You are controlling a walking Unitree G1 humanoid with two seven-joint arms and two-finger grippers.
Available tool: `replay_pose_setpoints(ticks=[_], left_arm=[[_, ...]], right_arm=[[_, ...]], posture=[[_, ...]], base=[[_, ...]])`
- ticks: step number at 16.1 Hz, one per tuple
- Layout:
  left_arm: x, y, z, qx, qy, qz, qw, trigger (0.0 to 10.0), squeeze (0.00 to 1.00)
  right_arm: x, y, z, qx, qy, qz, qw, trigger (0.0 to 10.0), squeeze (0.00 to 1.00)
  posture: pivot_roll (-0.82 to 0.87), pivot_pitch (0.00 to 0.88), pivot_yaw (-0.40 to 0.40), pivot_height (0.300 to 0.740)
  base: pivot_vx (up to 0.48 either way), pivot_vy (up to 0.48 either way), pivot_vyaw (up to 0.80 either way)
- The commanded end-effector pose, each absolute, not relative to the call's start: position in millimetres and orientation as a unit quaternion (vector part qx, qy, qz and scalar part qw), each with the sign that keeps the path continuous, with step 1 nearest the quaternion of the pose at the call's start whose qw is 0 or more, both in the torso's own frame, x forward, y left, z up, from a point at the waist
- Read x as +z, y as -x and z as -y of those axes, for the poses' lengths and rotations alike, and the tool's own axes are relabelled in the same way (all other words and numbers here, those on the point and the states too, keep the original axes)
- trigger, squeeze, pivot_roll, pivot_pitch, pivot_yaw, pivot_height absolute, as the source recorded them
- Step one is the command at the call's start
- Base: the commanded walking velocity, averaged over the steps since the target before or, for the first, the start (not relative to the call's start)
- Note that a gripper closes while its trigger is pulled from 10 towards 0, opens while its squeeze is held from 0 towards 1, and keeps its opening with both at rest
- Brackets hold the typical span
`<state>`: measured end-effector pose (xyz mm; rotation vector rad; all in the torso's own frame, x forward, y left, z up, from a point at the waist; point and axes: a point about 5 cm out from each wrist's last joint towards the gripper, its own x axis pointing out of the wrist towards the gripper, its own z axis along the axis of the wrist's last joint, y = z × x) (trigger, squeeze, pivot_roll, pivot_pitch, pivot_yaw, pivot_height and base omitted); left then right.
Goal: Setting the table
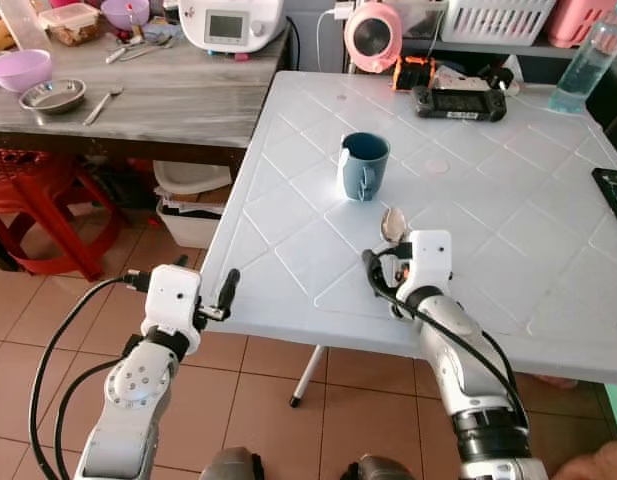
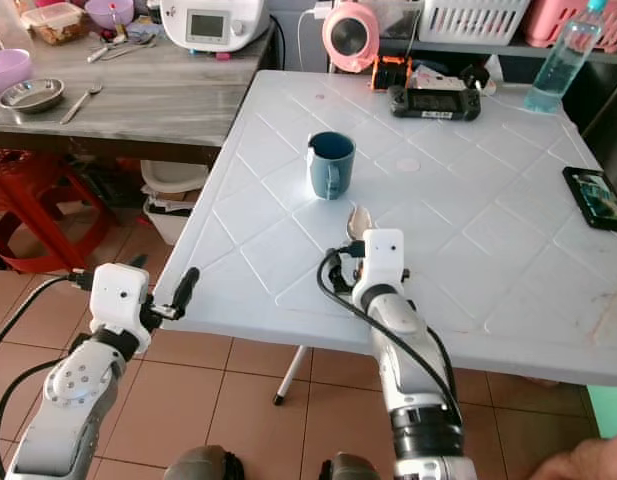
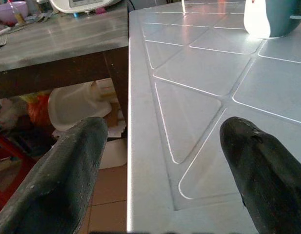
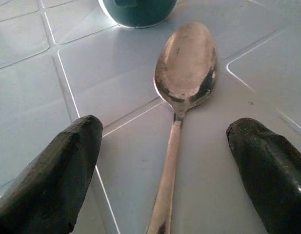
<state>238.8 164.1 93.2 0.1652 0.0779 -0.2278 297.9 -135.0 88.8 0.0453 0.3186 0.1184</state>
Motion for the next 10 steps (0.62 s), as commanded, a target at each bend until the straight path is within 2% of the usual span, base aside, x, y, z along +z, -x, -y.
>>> replay_pose_setpoints(ticks=[1,3,4,5,6,7,8,9,10], left_arm=[[96.9,-238.0,-163.7,-0.119,-0.086,-0.035,0.989,10.0,0.0],[96.3,-237.8,-163.3,-0.121,-0.085,-0.038,0.988,10.0,0.0],[96.2,-237.9,-162.9,-0.121,-0.085,-0.038,0.988,10.0,0.0],[95.9,-237.9,-162.5,-0.122,-0.085,-0.039,0.988,10.0,0.0],[95.5,-237.8,-162.0,-0.123,-0.084,-0.041,0.988,10.0,0.0],[95.0,-237.8,-161.1,-0.125,-0.083,-0.043,0.988,10.0,0.0],[94.7,-238.0,-160.5,-0.126,-0.082,-0.044,0.988,10.0,0.0],[94.5,-238.2,-159.7,-0.127,-0.081,-0.044,0.988,10.0,0.0],[94.6,-238.5,-158.7,-0.127,-0.08,-0.044,0.988,10.0,0.0]], right_arm=[[89.4,-300.2,131.0,0.067,-0.025,-0.167,0.983,10.0,0.0],[86.9,-302.2,133.0,0.063,-0.027,-0.189,0.98,10.0,0.0],[84.5,-302.2,133.5,0.063,-0.031,-0.2,0.977,9.6,0.0],[83.2,-302.3,133.9,0.064,-0.031,-0.206,0.976,8.5,0.0],[82.2,-302.5,133.7,0.066,-0.03,-0.21,0.975,6.1,0.0],[80.5,-303.4,133.3,0.07,-0.027,-0.216,0.974,6.1,0.0],[79.5,-304.7,132.6,0.071,-0.024,-0.219,0.973,4.3,0.0],[79.1,-305.6,132.1,0.073,-0.024,-0.223,0.972,1.5,0.0],[78.5,-306.7,131.4,0.08,-0.019,-0.229,0.97,0.0,0.0]], posture=[[0.03,0.047,0.012,0.719],[0.03,0.044,0.008,0.719],[0.03,0.044,0.007,0.719],[0.03,0.043,0.006,0.719],[0.03,0.043,0.006,0.719],[0.03,0.04,0.005,0.719],[0.03,0.04,0.005,0.719],[0.03,0.04,0.003,0.719],[0.03,0.04,0.002,0.719]], base=[[0.0,0.0,0.0],[0.0,0.0,0.0],[0.0,0.0,0.0],[0.0,0.0,0.0],[0.0,0.0,0.0],[0.0,0.0,0.0],[0.0,0.0,0.0],[0.0,0.0,0.0],[0.0,0.0,0.0]])
